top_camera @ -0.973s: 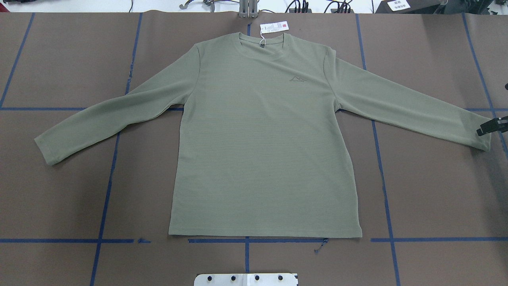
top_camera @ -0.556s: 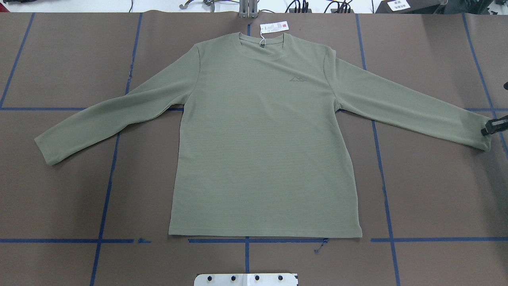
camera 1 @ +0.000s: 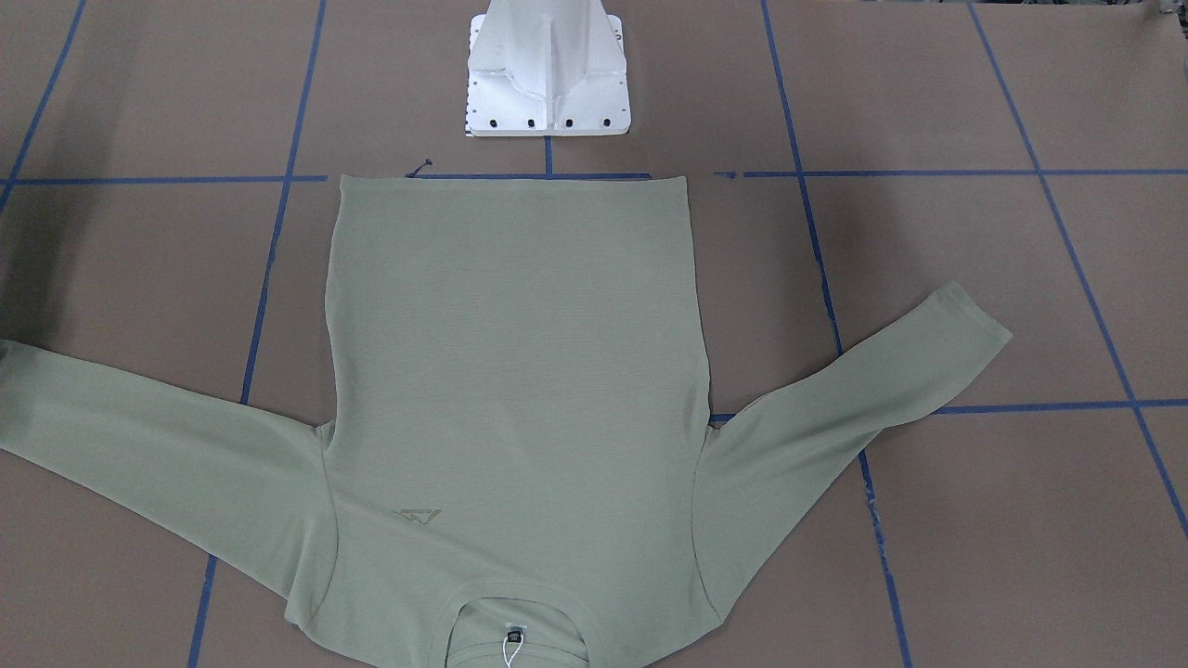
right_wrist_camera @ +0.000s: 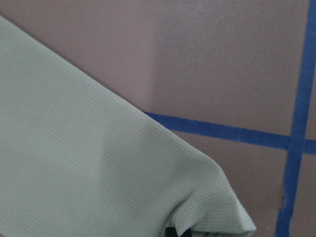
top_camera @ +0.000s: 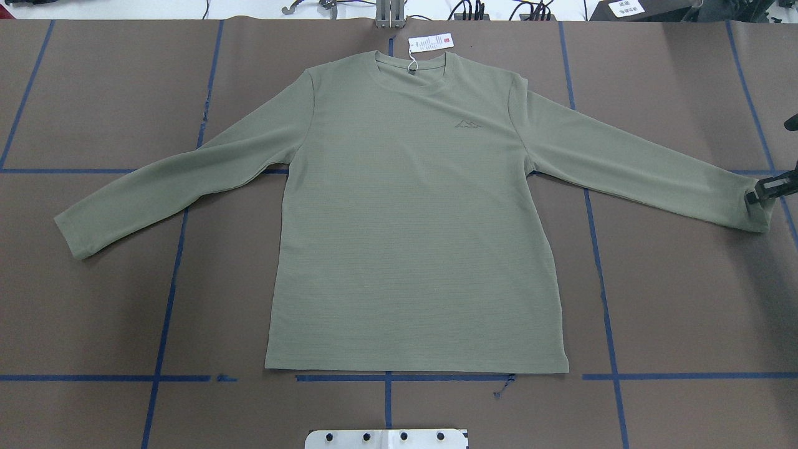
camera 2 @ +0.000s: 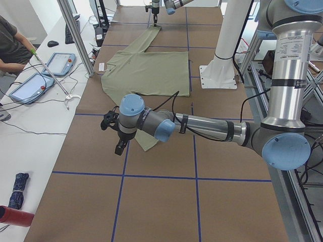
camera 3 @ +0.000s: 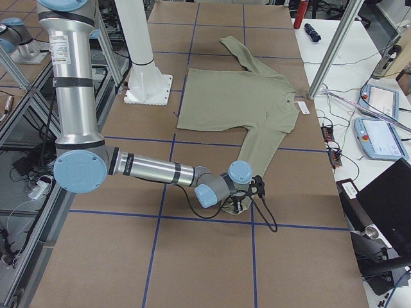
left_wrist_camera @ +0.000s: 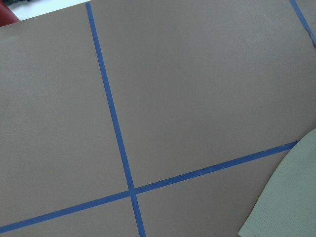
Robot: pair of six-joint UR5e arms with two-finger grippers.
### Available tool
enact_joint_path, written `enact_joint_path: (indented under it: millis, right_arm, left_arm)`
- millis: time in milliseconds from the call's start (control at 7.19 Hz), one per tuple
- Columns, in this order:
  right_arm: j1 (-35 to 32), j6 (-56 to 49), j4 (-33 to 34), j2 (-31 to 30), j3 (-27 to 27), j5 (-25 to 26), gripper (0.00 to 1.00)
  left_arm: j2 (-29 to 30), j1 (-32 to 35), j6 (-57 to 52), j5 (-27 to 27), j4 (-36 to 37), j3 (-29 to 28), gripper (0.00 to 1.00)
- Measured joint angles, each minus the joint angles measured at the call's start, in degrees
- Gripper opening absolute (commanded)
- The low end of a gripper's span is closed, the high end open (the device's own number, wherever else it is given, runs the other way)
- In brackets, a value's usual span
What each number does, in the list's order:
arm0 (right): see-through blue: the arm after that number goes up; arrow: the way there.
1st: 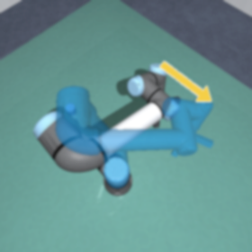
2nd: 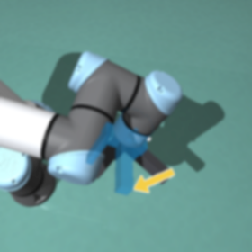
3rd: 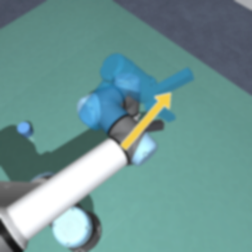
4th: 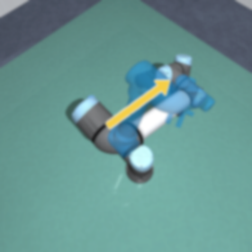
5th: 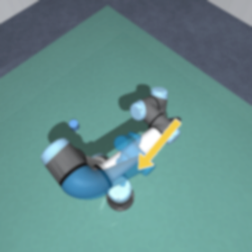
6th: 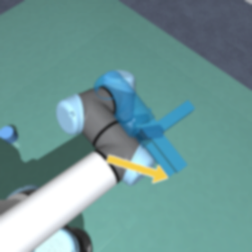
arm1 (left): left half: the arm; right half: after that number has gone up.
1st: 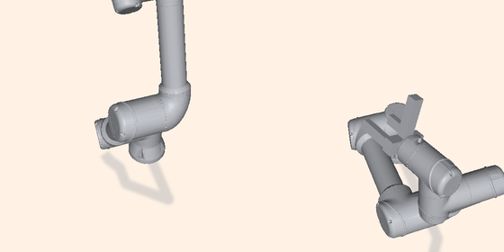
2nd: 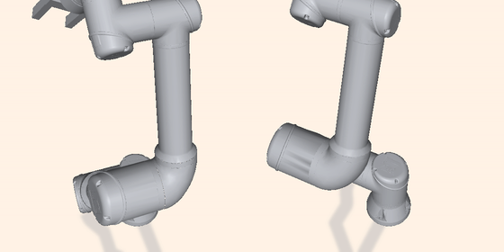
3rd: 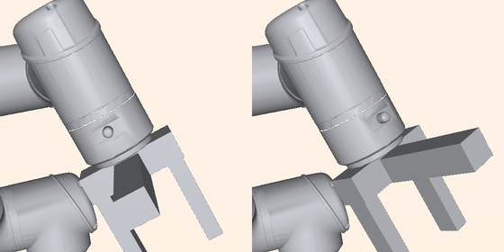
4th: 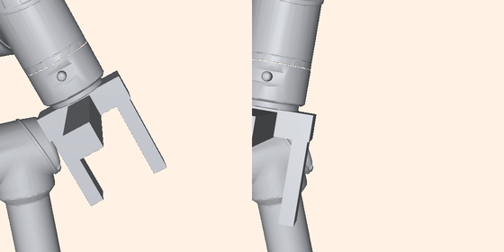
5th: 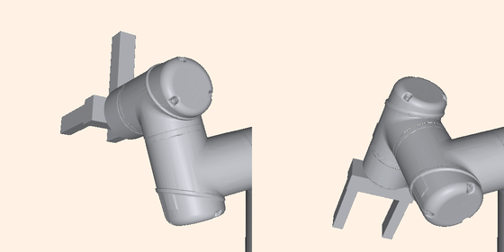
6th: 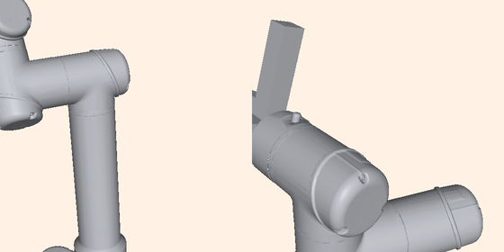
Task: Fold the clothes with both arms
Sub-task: 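Carry the sleeve cuff with the right gripper across the shirt toward the collar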
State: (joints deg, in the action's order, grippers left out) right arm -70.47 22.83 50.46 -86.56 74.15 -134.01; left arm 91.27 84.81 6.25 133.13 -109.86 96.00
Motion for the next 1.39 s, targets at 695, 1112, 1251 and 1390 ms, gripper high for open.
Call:
enact_joint_path:
  millis: [695, 1112, 1251, 1390]
  right_arm:
    - [5.96, 18.46, 12.32, 24.01, 1.67, -4.16, 0.00]
    - [16.98, 32.10, 15.90, 45.78, -5.89, 6.96, 0.00]
    - [20.39, 33.01, 15.88, 51.86, -9.16, 10.88, 0.00]
    - [23.98, 33.30, 15.62, 56.60, -12.03, 15.42, 0.00]
  left_arm:
    - [0.02, 0.01, 0.22, 2.61, 0.10, -0.09, 1.00]
    - [-0.11, 0.08, 0.16, 2.58, 0.17, -0.33, 1.00]
    - [-0.16, 0.11, 0.07, 2.58, 0.16, -0.51, 1.00]
    - [-0.22, 0.14, -0.07, 2.56, 0.12, -0.66, 1.00]
